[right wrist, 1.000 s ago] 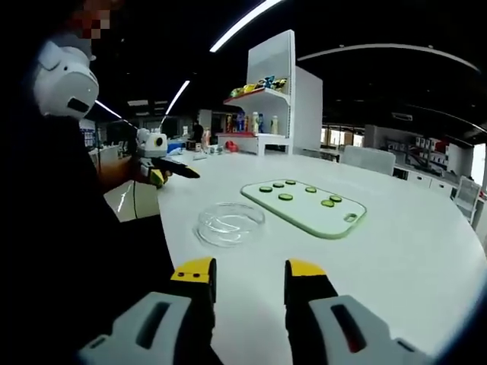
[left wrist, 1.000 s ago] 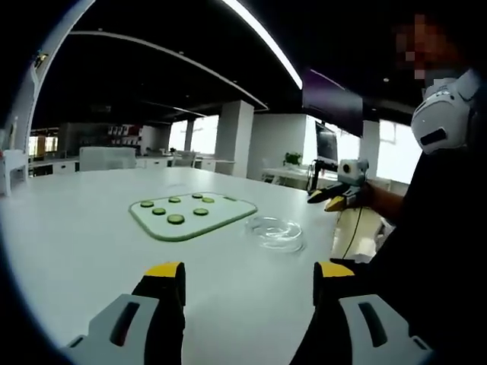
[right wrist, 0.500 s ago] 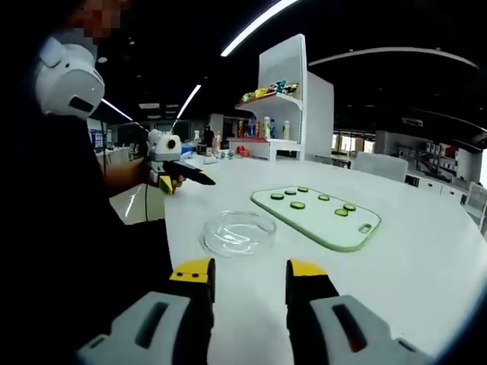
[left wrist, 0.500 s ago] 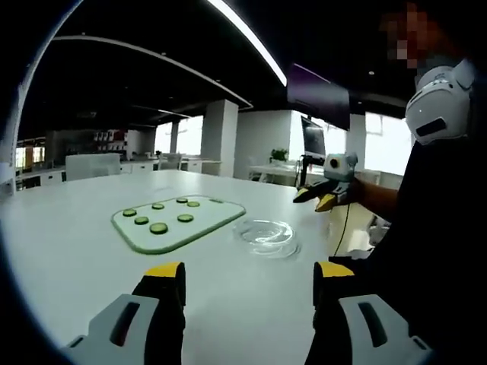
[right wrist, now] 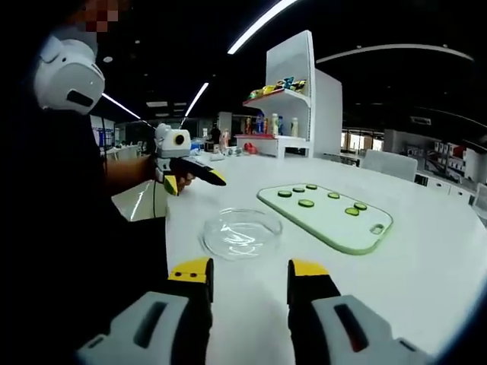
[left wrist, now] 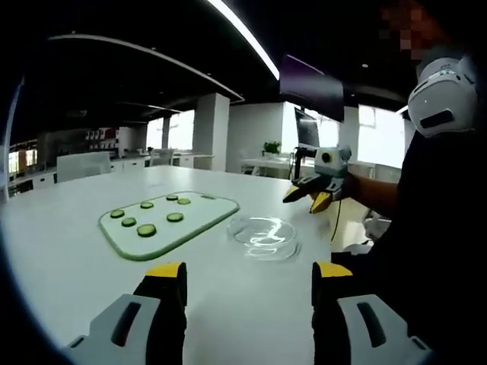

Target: Open the petri dish lid, add cucumber slices into the petri dish, and close the lid

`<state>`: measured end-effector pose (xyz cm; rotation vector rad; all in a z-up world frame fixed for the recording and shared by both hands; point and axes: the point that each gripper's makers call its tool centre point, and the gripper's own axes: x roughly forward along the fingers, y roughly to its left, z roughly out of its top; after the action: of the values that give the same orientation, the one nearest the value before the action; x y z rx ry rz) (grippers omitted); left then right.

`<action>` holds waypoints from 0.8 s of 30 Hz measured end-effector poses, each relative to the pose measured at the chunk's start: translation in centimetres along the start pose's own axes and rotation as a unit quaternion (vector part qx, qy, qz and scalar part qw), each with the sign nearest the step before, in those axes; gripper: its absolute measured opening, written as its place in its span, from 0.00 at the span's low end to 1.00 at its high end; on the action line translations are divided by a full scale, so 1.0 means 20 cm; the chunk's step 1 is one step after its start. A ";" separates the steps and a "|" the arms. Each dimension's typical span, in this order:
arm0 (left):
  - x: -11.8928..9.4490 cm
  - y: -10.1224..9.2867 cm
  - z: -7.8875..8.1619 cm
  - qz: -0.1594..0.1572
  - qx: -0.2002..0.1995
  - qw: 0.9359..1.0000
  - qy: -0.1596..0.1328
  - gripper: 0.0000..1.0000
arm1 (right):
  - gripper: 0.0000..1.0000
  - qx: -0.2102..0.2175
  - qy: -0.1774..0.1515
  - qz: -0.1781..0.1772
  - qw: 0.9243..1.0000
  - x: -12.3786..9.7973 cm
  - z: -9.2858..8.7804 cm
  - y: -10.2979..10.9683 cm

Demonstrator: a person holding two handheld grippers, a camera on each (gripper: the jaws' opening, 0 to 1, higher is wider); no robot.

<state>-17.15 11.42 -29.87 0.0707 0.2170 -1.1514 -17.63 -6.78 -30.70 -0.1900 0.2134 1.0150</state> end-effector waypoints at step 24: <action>0.17 -0.06 0.02 -0.054 0.016 0.998 0.014 0.68 | 0.49 -0.013 0.012 0.036 0.999 0.14 0.01 0.02</action>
<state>-16.75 7.79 -30.16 0.1053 0.2298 -1.2630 -16.52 -4.32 -31.31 -0.2200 0.2290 1.0871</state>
